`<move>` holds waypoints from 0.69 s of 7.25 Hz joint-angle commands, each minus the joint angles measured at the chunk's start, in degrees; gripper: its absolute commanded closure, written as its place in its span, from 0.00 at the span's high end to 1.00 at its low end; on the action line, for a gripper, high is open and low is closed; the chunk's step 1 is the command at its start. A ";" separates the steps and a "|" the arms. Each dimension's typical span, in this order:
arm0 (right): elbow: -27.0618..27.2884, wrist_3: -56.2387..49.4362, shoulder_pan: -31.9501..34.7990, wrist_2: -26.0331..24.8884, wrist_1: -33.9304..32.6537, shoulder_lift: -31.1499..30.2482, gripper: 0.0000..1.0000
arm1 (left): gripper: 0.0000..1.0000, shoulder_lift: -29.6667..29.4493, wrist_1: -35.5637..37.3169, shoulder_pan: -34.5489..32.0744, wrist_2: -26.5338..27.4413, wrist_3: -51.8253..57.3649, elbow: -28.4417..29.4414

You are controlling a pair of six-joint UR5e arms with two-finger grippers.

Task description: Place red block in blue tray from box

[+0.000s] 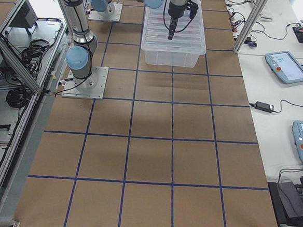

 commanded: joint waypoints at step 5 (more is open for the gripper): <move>1.79 0.95 0.16 0.09 1.00 -3.09 1.00 | 1.00 0.95 -0.35 -0.39 0.02 -0.18 -0.42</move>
